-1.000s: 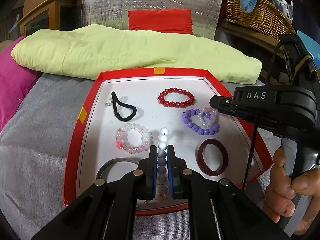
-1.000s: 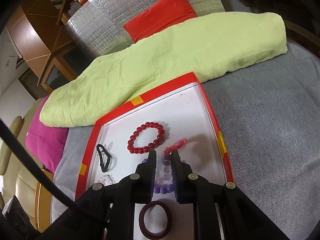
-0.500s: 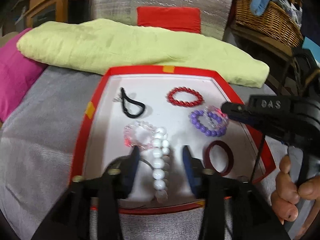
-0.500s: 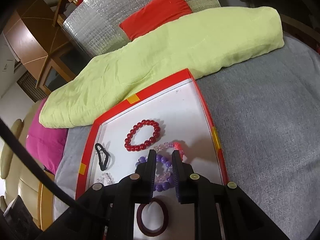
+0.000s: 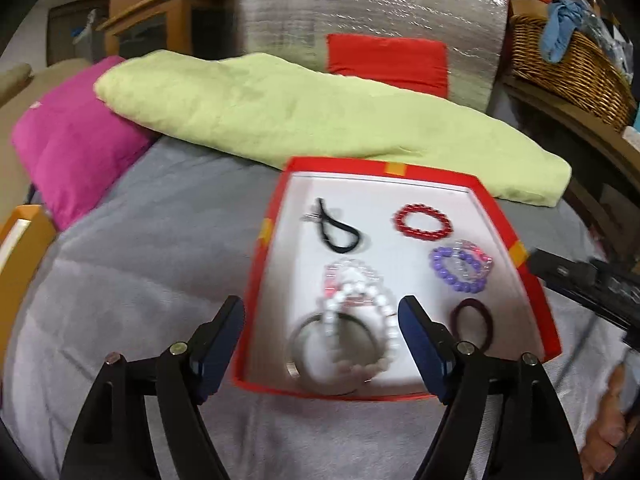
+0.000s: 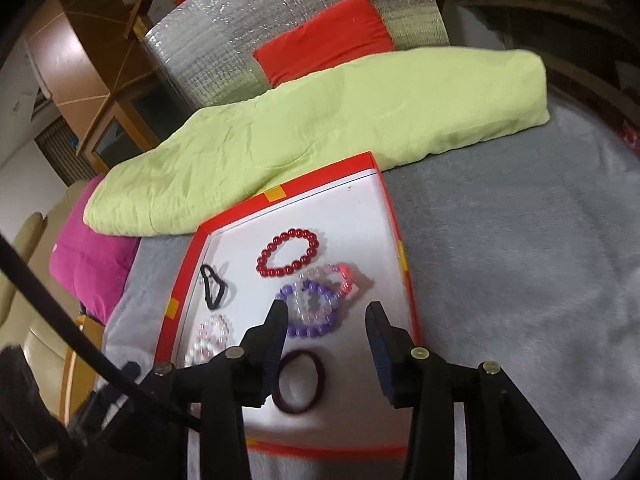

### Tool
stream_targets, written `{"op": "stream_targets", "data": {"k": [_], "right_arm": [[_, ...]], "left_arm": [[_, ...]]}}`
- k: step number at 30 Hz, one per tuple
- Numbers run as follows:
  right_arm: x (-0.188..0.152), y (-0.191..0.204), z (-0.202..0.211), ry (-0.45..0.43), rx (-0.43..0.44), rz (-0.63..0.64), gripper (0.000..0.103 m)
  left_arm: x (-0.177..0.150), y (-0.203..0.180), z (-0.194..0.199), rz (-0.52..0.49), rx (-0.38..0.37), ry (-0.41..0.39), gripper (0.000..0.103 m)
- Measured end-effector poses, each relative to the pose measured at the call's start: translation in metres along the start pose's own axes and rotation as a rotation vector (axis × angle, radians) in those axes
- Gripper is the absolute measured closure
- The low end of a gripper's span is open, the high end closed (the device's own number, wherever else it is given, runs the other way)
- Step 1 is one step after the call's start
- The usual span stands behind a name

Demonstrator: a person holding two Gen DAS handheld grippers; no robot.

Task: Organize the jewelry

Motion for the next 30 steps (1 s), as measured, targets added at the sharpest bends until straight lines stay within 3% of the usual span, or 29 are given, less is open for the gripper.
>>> {"op": "stream_targets", "data": {"k": [3,8,21,26,30], "right_arm": [[-0.009,0.004,0.02,-0.025,-0.029,0.044,0.052],[-0.02,0.016,0.053,-0.082,-0.052,0.091,0.045],[-0.072,0.029,0.119,-0.178,-0.13,0.143,0.041],[-0.093,0.035,0.141,-0.218,-0.174,0.191,0.039],[-0.113,0.043,0.15,-0.208,-0.173,0.221,0.038]], "left_arm": [[-0.002,0.005,0.014,-0.038,0.08,-0.038,0.023],[-0.009,0.009,0.038,-0.117,0.127,-0.066,0.022],[-0.02,0.025,0.093,-0.13,0.128,-0.126,0.015],[-0.032,0.022,0.111,-0.226,0.179,-0.165,0.013],[-0.041,0.023,0.12,-0.244,0.189,-0.142,0.013]]}}
Point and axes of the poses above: each gripper's, at about its wrist camera, not at the fingertips, and z roughly against the way its jaws point, y to its left, x to its top, the point moved 1 cm from there along -z, roughly the way its jaws point, and after that the axes turned 8 degrees about -x, right-handed, at the moved point
